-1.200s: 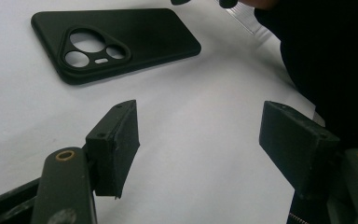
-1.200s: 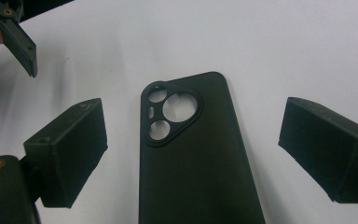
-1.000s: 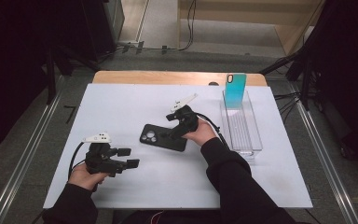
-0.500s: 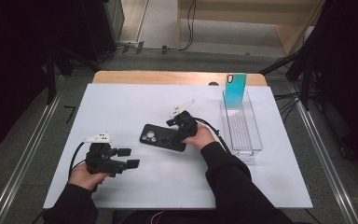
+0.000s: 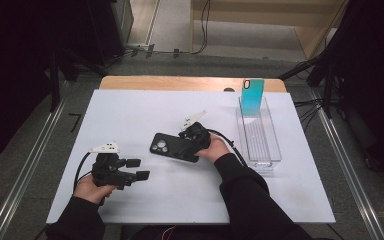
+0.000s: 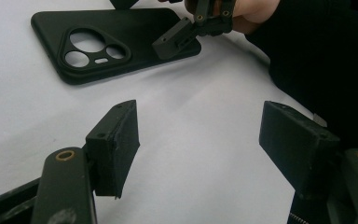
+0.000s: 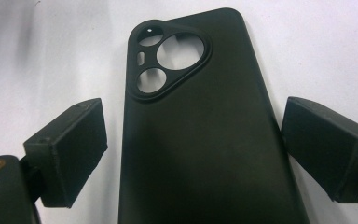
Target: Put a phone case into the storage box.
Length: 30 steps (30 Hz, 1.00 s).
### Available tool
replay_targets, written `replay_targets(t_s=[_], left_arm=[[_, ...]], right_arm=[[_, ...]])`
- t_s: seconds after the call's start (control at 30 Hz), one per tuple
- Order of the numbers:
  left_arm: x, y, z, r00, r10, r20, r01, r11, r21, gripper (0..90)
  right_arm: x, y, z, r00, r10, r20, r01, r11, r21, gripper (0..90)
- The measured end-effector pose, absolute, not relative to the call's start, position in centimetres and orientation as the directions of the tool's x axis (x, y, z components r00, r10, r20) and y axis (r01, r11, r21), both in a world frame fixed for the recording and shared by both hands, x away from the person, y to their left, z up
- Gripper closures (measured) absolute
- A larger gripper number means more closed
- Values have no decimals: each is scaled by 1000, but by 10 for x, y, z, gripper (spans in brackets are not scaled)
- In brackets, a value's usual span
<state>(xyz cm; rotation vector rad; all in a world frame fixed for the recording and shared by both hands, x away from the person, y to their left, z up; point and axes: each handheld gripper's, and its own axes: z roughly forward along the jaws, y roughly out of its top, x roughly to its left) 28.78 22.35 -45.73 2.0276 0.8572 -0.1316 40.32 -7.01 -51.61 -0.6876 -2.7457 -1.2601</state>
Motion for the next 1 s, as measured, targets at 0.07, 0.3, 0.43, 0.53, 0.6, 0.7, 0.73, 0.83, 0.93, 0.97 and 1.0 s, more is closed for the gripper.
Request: replay_targets(t_s=[0.07,0.3,0.43,0.53,0.6,0.7,0.73,0.83,0.93,0.97,1.0], left_arm=[[288,223,-457,754,522,-400,617,-353,704,290],[288,223,-457,754,521,-399,617,-353,704,289],[287,223,-457,754,522,-398,617,-354,703,289],[287,223,-457,754,522,-399,617,-353,704,289],[287,223,-457,752,523,-400,618,-351,704,289],[287,223,-457,752,522,-402,618,-349,704,290],[287,223,-457,753,520,-403,618,-349,705,290],[287,224,-456,752,522,-403,619,-349,704,289],[288,223,-457,753,521,-402,618,-350,704,290],[288,223,-457,753,521,-403,618,-348,705,290],[288,223,-457,752,522,-402,618,-349,704,289]], right_arm=[[403,-70,-517,-904,374,207,401,575,714,61],[401,-70,-518,-906,375,194,392,574,719,61],[398,-67,-518,-918,372,140,353,603,715,61],[396,-65,-518,-921,372,114,337,615,713,62],[396,-65,-518,-921,374,105,333,618,712,64],[391,-62,-518,-929,367,43,291,653,700,64],[390,-60,-519,-931,364,19,274,664,696,65],[390,-61,-519,-928,373,13,275,660,699,96],[389,-61,-519,-927,374,10,274,660,699,97],[389,-61,-519,-927,375,10,274,660,700,98],[389,-61,-519,-927,374,8,272,661,700,99]])
